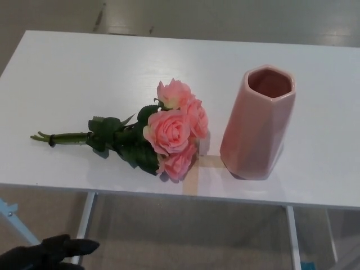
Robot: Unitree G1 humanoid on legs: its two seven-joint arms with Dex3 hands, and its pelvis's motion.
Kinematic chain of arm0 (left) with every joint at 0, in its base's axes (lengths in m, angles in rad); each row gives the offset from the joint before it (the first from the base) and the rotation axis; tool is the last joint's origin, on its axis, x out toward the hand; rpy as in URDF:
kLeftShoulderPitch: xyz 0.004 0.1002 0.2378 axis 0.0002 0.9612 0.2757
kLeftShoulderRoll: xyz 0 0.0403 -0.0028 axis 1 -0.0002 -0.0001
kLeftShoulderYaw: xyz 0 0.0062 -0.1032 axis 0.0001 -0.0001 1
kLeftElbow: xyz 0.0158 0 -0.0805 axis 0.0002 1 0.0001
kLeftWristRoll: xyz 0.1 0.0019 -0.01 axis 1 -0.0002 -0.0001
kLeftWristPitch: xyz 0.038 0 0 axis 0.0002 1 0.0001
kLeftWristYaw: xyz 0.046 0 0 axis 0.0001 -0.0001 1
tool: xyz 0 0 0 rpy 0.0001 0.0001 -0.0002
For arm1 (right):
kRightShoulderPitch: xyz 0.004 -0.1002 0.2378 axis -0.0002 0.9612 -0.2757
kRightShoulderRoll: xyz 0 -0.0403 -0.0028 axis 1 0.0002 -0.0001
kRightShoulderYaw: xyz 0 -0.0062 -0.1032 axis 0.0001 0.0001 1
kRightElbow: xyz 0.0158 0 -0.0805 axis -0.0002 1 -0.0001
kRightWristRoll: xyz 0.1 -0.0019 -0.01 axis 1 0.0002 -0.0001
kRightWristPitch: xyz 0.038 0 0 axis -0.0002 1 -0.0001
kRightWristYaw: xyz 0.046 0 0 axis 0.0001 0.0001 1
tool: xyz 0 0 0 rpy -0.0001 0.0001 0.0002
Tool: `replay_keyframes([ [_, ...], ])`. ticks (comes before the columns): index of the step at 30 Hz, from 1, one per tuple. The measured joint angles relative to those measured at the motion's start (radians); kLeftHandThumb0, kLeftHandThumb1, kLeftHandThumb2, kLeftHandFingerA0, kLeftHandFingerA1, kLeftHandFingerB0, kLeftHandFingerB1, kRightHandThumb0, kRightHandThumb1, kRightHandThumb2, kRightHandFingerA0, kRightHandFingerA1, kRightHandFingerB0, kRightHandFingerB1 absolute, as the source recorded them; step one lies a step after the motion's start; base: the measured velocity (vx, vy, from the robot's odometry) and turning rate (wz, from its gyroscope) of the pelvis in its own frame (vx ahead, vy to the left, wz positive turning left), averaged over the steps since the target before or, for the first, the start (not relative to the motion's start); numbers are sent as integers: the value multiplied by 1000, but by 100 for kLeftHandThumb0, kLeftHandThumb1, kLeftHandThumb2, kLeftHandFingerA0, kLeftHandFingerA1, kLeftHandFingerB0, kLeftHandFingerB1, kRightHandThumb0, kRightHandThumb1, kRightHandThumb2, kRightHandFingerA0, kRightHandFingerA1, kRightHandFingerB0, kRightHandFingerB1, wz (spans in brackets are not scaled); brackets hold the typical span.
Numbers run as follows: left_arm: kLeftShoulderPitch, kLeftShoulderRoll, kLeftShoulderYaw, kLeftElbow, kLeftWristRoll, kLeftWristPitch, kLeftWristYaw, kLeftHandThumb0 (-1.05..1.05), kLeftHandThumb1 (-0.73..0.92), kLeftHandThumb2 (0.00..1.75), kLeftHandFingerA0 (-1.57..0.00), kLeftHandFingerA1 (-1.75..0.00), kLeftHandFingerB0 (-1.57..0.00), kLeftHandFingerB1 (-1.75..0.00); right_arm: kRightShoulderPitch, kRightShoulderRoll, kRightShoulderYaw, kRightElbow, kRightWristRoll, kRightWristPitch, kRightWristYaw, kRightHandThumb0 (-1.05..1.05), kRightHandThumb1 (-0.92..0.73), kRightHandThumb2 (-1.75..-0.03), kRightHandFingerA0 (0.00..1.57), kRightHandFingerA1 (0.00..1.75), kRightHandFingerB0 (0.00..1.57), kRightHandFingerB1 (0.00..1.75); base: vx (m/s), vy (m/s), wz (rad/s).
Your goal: Use the left hand to pick up the rose and then lift and insert it into the pink vase.
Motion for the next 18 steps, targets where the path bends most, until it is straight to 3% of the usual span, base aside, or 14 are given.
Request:
replay_keyframes([
  [3, 18, 20, 21, -92, -48, 10, -25, -64, 39, 70, -24, -46, -15, -37, -1, 0, 1, 0, 0, 0, 0, -34, -65, -60, 61, 42, 54, 39, 0, 0, 0],
  [4, 25, 26, 35, -132, -68, 14, -32, -30, 21, 84, -13, -53, -9, -50, -1, 0, 2, 0, 0, 0, 0, -34, -65, -60, 61, 42, 54, 39, 0, 0, 0],
  [10, 52, 56, 116, -296, -162, 29, -51, -28, 19, 83, -13, -53, -11, -50, -1, 0, 3, 0, 0, 0, 0, -34, -65, -60, 61, 42, 53, 39, 0, 0, 0],
  [11, 51, 59, 135, -328, -180, 32, -51, -56, 43, 53, -30, -39, -27, -31, -1, 0, 4, 0, 0, 0, 0, -34, -65, -60, 61, 42, 53, 39, 0, 0, 0],
  [14, 40, 61, 172, -395, -220, 39, -50, -51, 41, 53, -35, -38, -32, -32, -2, 0, 5, 0, 0, 0, 0, -34, -65, -60, 61, 42, 54, 39, 0, 0, 0],
  [15, 27, 61, 191, -427, -240, 45, -47, -54, 36, 64, -35, -43, -32, -39, -2, 0, 5, 0, 0, 0, 0, -34, -65, -60, 62, 42, 54, 39, 0, 0, 0],
  [16, 16, 61, 201, -446, -253, 49, -43, -46, 40, 52, -40, -37, -36, -32, -2, 0, 6, 0, 0, 0, 0, -34, -65, -60, 62, 42, 54, 39, 0, 0, 0],
  [18, -40, 61, 222, -494, -285, 67, -29, -44, 40, 52, -41, -36, -36, -32, -2, 0, 6, 0, 0, 0, 0, -34, -65, -59, 62, 42, 55, 39, 0, 0, 0],
])
